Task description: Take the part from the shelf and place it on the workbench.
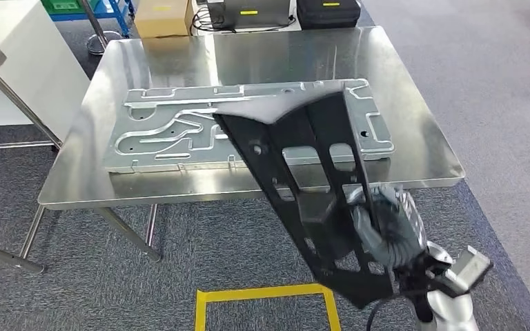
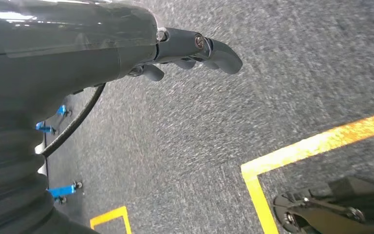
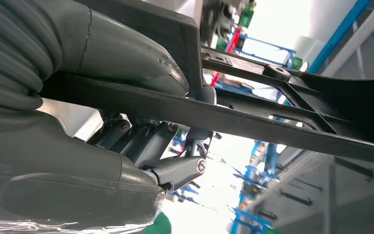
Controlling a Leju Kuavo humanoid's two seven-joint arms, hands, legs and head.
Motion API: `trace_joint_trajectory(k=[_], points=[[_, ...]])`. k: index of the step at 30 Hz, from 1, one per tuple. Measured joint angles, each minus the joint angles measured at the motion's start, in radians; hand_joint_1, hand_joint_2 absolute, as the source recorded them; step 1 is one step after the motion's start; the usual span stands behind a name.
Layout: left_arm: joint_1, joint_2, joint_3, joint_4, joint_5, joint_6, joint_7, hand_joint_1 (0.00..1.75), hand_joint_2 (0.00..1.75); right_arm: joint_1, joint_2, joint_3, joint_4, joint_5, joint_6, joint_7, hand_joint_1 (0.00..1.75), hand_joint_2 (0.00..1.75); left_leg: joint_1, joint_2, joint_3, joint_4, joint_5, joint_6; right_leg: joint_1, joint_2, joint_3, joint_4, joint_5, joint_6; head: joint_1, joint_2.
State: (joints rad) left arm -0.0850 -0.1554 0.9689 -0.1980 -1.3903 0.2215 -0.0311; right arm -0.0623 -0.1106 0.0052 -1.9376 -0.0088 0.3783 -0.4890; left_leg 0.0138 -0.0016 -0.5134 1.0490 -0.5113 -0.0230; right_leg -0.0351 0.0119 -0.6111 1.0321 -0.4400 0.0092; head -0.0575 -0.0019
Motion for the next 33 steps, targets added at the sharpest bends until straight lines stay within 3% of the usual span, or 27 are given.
trace_joint_trajectory(k=[2, 4, 5, 6, 9, 11, 15, 17, 19, 21, 23, 24, 25, 26, 28, 29, 31, 33], points=[[-0.007, 0.0, -0.001, 0.0, -0.004, -0.002, -0.002, 0.0, 1.75, -0.128, -0.002, -0.004, 0.037, -0.034, 0.014, 0.073, 1.75, 1.75, 0.002, 0.0, -0.072, 0.119, -0.028, -0.005, 0.002, 0.002, 0.006, -0.001, -0.005, -0.01, 0.0, 0.0], [-0.011, 0.0, -0.001, 0.0, -0.005, -0.004, -0.002, 0.0, 1.75, -0.283, -0.004, -0.001, 0.111, -0.054, 0.027, 0.149, 1.75, 1.75, 0.002, 0.0, -0.162, 0.245, -0.075, -0.005, 0.006, 0.007, 0.011, -0.001, -0.011, -0.017, 0.0, 0.0], [-0.012, 0.0, -0.001, 0.0, -0.005, -0.005, -0.002, 0.0, 1.75, -0.369, -0.004, 0.006, 0.158, -0.055, 0.029, 0.182, 1.75, 1.75, 0.001, 0.0, -0.192, 0.271, -0.081, -0.002, 0.008, 0.01, 0.015, -0.001, -0.014, -0.018, 0.0, 0.0], [-0.012, 0.0, -0.001, 0.0, -0.005, -0.006, -0.002, 0.0, 1.75, -0.455, -0.006, 0.016, 0.208, -0.053, 0.031, 0.21, 1.75, 1.75, 0.001, 0.0, -0.206, 0.263, -0.068, 0.002, 0.01, 0.013, 0.02, -0.001, -0.018, -0.018, 0.0, 0.0], [-0.011, 0.002, 0.0, 0.0, -0.002, -0.007, 0.001, 0.0, 1.75, -0.693, -0.014, 0.064, 0.362, -0.044, 0.03, 0.261, 1.75, 1.75, -0.01, 0.002, -0.166, 0.084, 0.066, 0.029, 0.017, 0.016, 0.044, -0.001, -0.034, -0.013, 0.0, 0.0], [-0.01, 0.004, 0.0, 0.0, -0.001, -0.006, 0.001, 0.0, 1.75, -0.775, -0.017, 0.087, 0.425, -0.042, 0.028, 0.272, 1.75, 1.75, -0.02, 0.005, -0.143, -0.001, 0.115, 0.043, 0.02, 0.015, 0.052, 0.0, -0.041, -0.008, 0.0, 0.0], [-0.009, 0.005, 0.0, 0.0, -0.001, -0.006, 0.0, 0.0, 1.75, -0.803, -0.018, 0.097, 0.451, -0.042, 0.026, 0.273, 1.75, 1.75, -0.022, 0.006, -0.138, -0.016, 0.106, 0.042, 0.022, 0.015, 0.052, -0.001, -0.044, -0.004, 0.0, 0.0], [-0.007, 0.005, 0.0, 0.0, 0.0, -0.005, -0.001, 0.0, 1.75, -0.838, -0.018, 0.113, 0.481, -0.041, 0.02, 0.275, 1.75, 1.75, -0.02, 0.006, -0.13, -0.023, 0.103, 0.042, 0.022, 0.014, 0.054, -0.003, -0.046, 0.003, 0.0, 0.0], [-0.003, 0.005, 0.0, 0.0, -0.001, -0.005, -0.002, 0.0, 1.75, -0.888, -0.009, 0.142, 0.531, -0.033, 0.0, 0.279, 1.75, 1.75, -0.016, 0.007, -0.107, -0.037, 0.104, 0.053, 0.022, 0.006, 0.008, 0.086, -0.066, 0.019, 0.0, 0.0], [0.0, 0.005, 0.0, 0.0, -0.005, -0.006, -0.002, 0.0, 1.75, -0.916, 0.003, 0.162, 0.569, -0.021, -0.02, 0.284, 1.75, 1.75, -0.014, 0.008, -0.085, -0.046, 0.093, 0.062, 0.021, -0.001, -0.083, 0.224, -0.113, 0.032, 0.0, 0.0], [0.003, 0.005, 0.0, 0.0, -0.01, -0.008, -0.002, 0.0, 1.75, -0.918, 0.007, 0.169, 0.587, -0.008, -0.029, 0.289, 1.75, 1.75, -0.014, 0.009, -0.067, -0.045, 0.076, 0.061, 0.021, -0.001, -0.131, 0.252, -0.129, 0.036, 0.0, 0.0], [0.005, 0.005, 0.0, 0.0, -0.013, -0.009, -0.002, 0.0, 1.75, -0.924, 0.007, 0.172, 0.598, 0.003, -0.034, 0.29, 1.75, 1.75, -0.015, 0.009, -0.055, -0.045, 0.067, 0.06, 0.021, -0.001, -0.131, 0.217, -0.106, 0.036, 0.0, 0.0], [0.006, 0.005, 0.0, 0.0, -0.015, -0.01, -0.002, 0.0, 1.75, -0.933, 0.007, 0.176, 0.61, 0.018, -0.04, 0.289, 1.75, 1.75, -0.016, 0.009, -0.042, -0.045, 0.057, 0.059, 0.022, -0.002, -0.117, 0.156, -0.062, 0.033, 0.0, 0.0], [0.007, 0.005, -0.001, 0.0, -0.018, -0.012, -0.002, 0.0, 1.75, -0.947, 0.007, 0.181, 0.624, 0.038, -0.048, 0.283, 1.75, 1.75, -0.017, 0.01, -0.032, -0.044, 0.047, 0.057, 0.023, -0.004, -0.101, 0.085, -0.003, 0.027, 0.0, 0.0], [0.005, 0.005, -0.002, 0.0, -0.023, -0.014, -0.002, 0.0, 1.75, -0.982, 0.008, 0.199, 0.655, 0.097, -0.077, 0.263, 1.75, 1.75, -0.021, 0.012, -0.019, -0.044, 0.03, 0.049, 0.029, -0.005, -0.08, -0.005, 0.067, 0.01, 0.0, 0.0], [0.003, 0.005, -0.004, 0.0, -0.024, -0.015, -0.002, 0.0, 1.75, -0.999, 0.008, 0.212, 0.668, 0.144, -0.102, 0.252, 1.75, 1.75, -0.022, 0.013, -0.015, -0.043, 0.026, 0.043, 0.032, -0.003, -0.078, -0.02, 0.079, 0.001, 0.001, 0.0], [-0.002, 0.006, -0.007, 0.0, -0.028, -0.019, -0.002, 0.0, 1.75, -1.031, 0.007, 0.255, 0.687, 0.311, -0.205, 0.243, 1.75, 1.75, -0.022, 0.013, -0.009, -0.035, 0.021, 0.031, 0.03, 0.003, -0.069, -0.023, 0.074, -0.014, 0.001, 0.0], [-0.005, 0.008, -0.012, 0.0, -0.033, -0.024, -0.004, 0.0, 1.75, -1.069, -0.005, 0.335, 0.701, 0.614, -0.362, 0.265, 1.75, 1.75, -0.02, 0.011, -0.034, 0.019, 0.016, 0.02, 0.023, 0.008, -0.053, -0.025, 0.068, -0.025, 0.001, 0.0]])
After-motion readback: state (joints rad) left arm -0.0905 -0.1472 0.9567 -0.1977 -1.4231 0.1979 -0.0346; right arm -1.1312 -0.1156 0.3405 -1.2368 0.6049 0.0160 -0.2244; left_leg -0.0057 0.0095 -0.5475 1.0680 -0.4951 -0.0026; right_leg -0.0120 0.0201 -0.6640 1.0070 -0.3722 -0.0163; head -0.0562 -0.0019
